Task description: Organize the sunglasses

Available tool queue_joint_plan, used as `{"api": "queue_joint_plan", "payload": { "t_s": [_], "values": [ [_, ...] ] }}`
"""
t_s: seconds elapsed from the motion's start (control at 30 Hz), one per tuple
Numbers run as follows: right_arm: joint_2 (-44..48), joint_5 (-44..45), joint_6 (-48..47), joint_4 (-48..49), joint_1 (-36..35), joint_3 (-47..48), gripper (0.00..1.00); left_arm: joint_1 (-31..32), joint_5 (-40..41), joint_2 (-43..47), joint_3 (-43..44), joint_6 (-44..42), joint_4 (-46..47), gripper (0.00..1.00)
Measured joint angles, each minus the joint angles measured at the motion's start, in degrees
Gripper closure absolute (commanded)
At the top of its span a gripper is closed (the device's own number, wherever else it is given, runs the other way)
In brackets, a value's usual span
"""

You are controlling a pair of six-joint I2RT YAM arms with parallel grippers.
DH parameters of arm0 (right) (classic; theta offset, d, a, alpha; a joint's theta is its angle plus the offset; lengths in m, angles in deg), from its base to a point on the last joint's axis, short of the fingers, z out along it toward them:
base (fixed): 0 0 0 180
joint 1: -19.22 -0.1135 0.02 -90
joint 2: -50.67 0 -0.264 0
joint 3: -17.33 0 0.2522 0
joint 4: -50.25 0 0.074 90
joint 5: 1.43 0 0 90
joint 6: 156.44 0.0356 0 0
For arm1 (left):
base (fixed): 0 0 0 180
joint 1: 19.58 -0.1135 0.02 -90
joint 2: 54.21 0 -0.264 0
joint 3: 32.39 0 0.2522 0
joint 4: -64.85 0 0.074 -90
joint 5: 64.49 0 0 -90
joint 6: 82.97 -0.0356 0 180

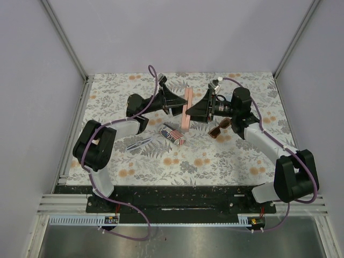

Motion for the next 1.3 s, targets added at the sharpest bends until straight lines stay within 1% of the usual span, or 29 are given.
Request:
{"api": "queue_joint_plan", "payload": {
  "t_s": [0.07, 0.17, 0.3, 0.43, 0.53, 0.6, 0.67, 0.73, 0.8, 0.83, 0.9, 0.93, 1.03, 1.13, 1.23, 1.3],
  "values": [
    [0.0, 0.02, -0.09, -0.11, -0.02, 0.0, 0.3, 0.0, -0.07, 0.28, 0.0, -0.63, -0.39, 0.77],
    [0.31, 0.26, -1.46, -1.27, -0.02, 0.11, 0.33, 0.0, -0.15, 1.73, 0.0, -3.98, -4.26, 0.79],
    [2.47, 3.26, -7.37, -10.27, -0.15, 1.6, 0.35, 0.07, 1.2, 6.88, 0.0, -14.25, -18.62, 0.8],
    [4.81, 8.9, -13.75, -20.26, -0.37, 2.91, 0.36, 0.31, 5.97, 12.66, 0.5, -27.43, -36.28, 0.81],
    [5.01, 12.85, -16.83, -25.14, -0.42, 3.08, 0.34, 1.25, 11.23, 14.19, 3.61, -37.03, -50.6, 0.81],
    [4.98, 16.87, -19.17, -29.75, -0.42, 3.23, 0.33, 2.43, 16.28, 14.25, 5.92, -42.8, -59.58, 0.81],
    [4.79, 20.31, -21.18, -33.66, -0.61, 3.43, 0.3, 4.09, 22.25, 14.23, 7.87, -47.39, -67.63, 0.82],
    [4.35, 23.28, -22.84, -37.24, -0.85, 3.63, 0.28, 5.75, 27.74, 14.14, 9.38, -50.51, -73.61, 0.82],
    [3.96, 25.73, -24.11, -39.91, -1.22, 3.67, 0.25, 7.1, 32.02, 13.66, 10.78, -52.48, -78.12, 0.84],
    [3.85, 26.51, -24.5, -40.81, -1.33, 3.67, 0.19, 7.72, 33.77, 13.22, 11.45, -53.11, -80.02, 0.84],
    [3.74, 28.57, -25.42, -42.73, -1.55, 3.67, 0.04, 8.85, 36.7, 12.28, 12.76, -53.86, -82.95, 0.85],
    [3.72, 29.16, -25.57, -43.3, -1.6, 3.67, 0.01, 9.29, 38.01, 11.93, 13.25, -54.18, -83.97, 0.85],
    [3.89, 29.86, -26.27, -43.17, -1.66, 3.69, 0.01, 10.1, 41.2, 11.17, 13.42, -55.87, -87.54, 0.85],
    [4.7, 30.45, -26.73, -43.28, -1.7, 3.69, 0.01, 9.97, 42.4, 10.14, 13.42, -56.98, -90.6, 0.85],
    [6.05, 31.39, -27.32, -43.91, -1.68, 3.69, 0.01, 9.18, 41.94, 10.23, 13.31, -57.55, -92.21, 0.85],
    [7.41, 31.82, -27.45, -44.13, -1.6, 3.32, 0.03, 8.13, 40.48, 11.32, 11.89, -57.48, -90.73, 0.85]
  ]
}}
